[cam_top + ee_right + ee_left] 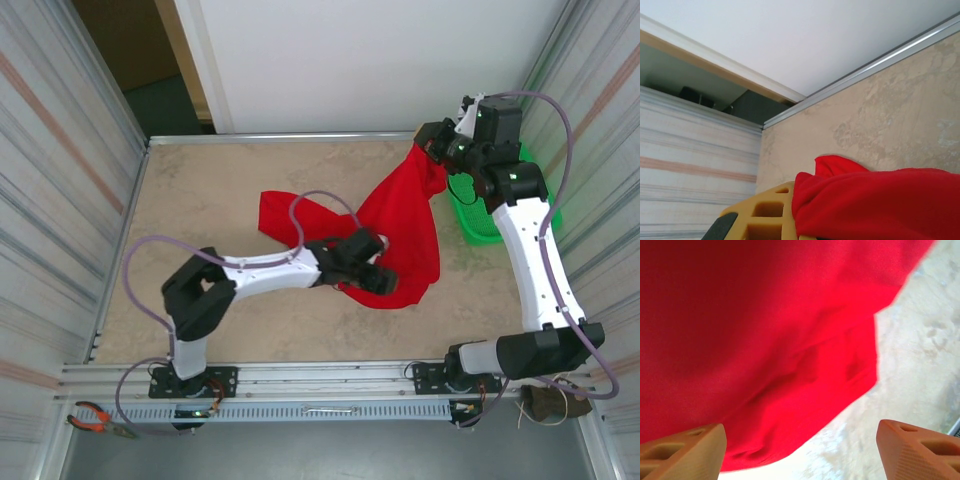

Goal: Fold the inside-out t-shirt

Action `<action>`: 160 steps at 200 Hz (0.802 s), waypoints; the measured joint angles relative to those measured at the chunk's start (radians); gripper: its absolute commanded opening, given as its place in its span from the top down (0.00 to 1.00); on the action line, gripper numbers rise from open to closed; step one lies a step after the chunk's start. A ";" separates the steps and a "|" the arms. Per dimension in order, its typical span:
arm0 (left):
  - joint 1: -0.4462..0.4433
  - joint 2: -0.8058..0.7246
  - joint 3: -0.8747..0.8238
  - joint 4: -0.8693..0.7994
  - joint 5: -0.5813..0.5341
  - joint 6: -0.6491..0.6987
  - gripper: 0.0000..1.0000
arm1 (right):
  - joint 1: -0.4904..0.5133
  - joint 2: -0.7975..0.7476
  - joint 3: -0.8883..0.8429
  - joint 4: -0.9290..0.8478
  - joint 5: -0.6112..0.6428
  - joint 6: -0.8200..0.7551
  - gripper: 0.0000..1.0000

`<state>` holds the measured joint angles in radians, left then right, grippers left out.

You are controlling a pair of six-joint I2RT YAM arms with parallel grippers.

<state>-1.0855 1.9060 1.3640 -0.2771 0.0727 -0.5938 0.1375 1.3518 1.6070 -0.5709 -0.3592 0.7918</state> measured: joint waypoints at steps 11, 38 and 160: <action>-0.027 0.044 0.044 0.010 -0.002 0.013 0.20 | -0.009 0.003 0.002 0.002 0.000 0.000 1.00; -0.084 0.137 0.127 0.032 -0.022 0.044 0.20 | -0.020 0.013 0.002 0.002 0.000 0.001 1.00; -0.153 0.424 0.479 -0.101 -0.168 0.116 0.42 | -0.032 0.029 0.001 0.029 -0.011 0.042 1.00</action>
<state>-1.2381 2.3302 1.8431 -0.3779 -0.0956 -0.4782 0.1059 1.3804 1.6081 -0.5419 -0.3702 0.8333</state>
